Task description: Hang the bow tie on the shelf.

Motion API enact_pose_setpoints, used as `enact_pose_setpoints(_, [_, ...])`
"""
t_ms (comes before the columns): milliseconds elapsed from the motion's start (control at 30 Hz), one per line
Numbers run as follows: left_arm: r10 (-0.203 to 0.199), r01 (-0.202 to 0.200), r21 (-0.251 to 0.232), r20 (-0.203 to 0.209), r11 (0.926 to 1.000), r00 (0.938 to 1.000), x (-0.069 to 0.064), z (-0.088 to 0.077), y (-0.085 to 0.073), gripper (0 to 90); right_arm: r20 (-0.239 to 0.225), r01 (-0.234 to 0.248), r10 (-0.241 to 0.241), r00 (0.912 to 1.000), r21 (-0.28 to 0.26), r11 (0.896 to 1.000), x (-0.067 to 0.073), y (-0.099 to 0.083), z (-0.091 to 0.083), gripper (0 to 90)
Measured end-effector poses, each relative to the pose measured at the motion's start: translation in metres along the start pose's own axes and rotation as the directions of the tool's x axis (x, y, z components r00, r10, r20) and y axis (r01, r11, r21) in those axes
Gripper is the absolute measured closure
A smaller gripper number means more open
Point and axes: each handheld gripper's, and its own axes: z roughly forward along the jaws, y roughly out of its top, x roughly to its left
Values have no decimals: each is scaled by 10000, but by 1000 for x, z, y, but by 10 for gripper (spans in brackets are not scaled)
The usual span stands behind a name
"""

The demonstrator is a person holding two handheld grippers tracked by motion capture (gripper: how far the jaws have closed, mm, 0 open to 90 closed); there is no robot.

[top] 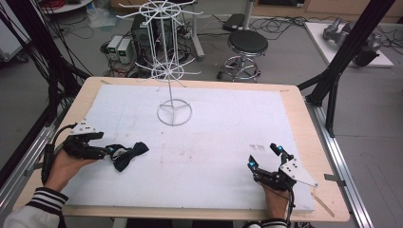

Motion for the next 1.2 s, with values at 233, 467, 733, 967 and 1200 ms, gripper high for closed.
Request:
enact_pose_setpoints(233, [-238,224,791,164,9966,9996,2,6,3,356,-17,16,-16,10000,12,10000,0,0,0,100])
enact_pose_setpoints(467, [-213,154,1266,454,9918,9987,0,12,6,404,-24,-1,1,10000,14,10000,0,0,0,100])
enact_pose_setpoints(733, [-118,36,1782,450,9840,9989,-2,17,11,463,-24,-16,16,10000,15,10000,0,0,0,101])
enact_pose_setpoints(967, [-124,-41,2362,686,9717,9976,-2,19,13,509,-19,-6,6,10000,-4,10000,0,0,0,100])
enact_pose_setpoints(1200, [-169,-21,2528,730,9675,9972,-2,23,13,525,-20,-44,44,10000,-32,10000,0,0,0,100])
